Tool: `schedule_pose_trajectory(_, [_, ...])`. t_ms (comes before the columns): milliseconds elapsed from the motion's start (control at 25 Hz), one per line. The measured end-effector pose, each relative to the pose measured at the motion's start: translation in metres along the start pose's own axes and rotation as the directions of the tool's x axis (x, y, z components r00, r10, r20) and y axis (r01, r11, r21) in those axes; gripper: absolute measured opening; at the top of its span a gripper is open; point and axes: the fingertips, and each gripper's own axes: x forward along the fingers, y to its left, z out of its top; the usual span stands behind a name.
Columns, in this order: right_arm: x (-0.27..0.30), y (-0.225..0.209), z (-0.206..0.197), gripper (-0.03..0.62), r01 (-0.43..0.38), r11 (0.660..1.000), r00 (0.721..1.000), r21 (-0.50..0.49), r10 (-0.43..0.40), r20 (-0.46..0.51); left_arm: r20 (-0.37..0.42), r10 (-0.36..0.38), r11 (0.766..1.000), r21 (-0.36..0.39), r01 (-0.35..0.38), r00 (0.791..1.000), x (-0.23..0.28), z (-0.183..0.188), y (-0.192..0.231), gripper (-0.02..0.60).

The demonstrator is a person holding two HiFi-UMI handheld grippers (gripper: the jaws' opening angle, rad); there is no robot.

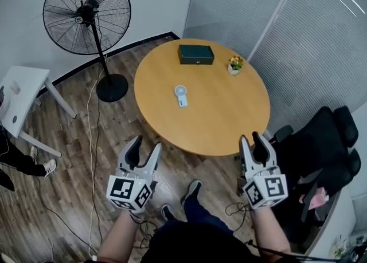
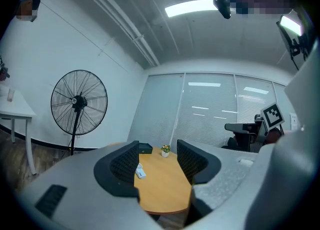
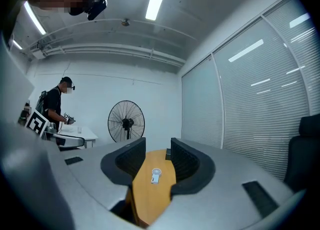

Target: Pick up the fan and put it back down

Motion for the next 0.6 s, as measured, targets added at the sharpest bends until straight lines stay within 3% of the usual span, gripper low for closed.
schedule_pose_trajectory(320, [0.039, -0.009, -0.005, 0.161, -0.035, 0.998, 0.999, 0.054, 0.033, 0.039, -0.005, 0.034, 0.998, 0.059, -0.034, 0.999, 0.020, 0.011, 0.013, 0.227])
schedule_pose_trajectory(600, [0.091, -0.044, -0.026, 0.158, -0.053, 0.993, 0.998, 0.105, 0.051, 0.023, -0.052, 0.057, 0.996, 0.075, -0.053, 0.997, 0.075, 0.002, 0.018, 0.227])
